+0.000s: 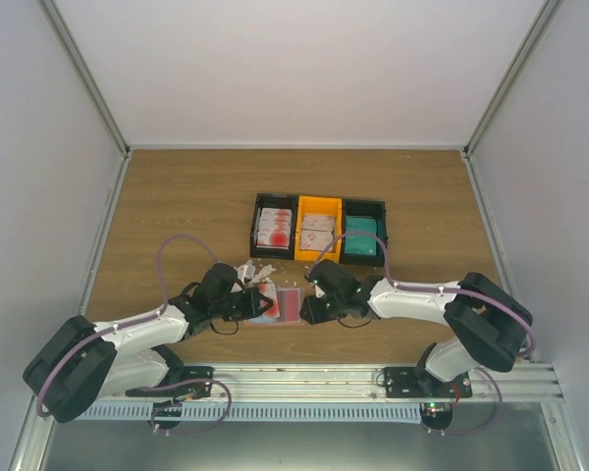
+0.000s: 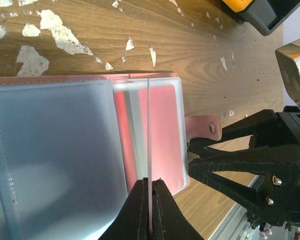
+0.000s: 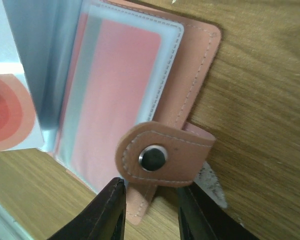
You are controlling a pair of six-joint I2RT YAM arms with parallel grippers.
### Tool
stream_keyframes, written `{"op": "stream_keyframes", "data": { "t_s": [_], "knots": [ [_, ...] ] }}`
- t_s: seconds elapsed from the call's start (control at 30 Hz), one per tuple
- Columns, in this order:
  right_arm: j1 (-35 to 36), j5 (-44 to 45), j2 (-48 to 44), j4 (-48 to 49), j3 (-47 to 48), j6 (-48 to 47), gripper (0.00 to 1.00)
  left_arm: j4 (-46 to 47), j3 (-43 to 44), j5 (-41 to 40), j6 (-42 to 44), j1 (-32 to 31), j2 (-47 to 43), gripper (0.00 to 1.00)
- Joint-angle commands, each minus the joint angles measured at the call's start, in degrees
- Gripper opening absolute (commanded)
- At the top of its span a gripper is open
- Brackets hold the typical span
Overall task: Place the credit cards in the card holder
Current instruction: Insert the credit card into the card holder.
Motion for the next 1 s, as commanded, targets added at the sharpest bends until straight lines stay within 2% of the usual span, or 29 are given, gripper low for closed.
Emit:
{"op": "stream_keyframes", "data": {
  "t_s": [0.0, 0.23, 0.97],
  "knots": [
    [2.4, 9.8, -1.8, -8.0, 2.7, 0.9, 0.33, 0.7, -0.1, -0.4, 2.1, 0.4, -1.7, 0.00],
    [4.4, 12.4, 0.1, -9.9, 5.6, 1.1, 0.41, 1.9, -0.8, 4.0, 4.4, 1.6, -0.5, 0.00],
    [5.2, 10.3, 4.4, -9.3, 7.0, 1.3, 0.41, 6.1, 1.7, 11.5, 6.2, 3.7, 12.3, 0.00]
  ]
}}
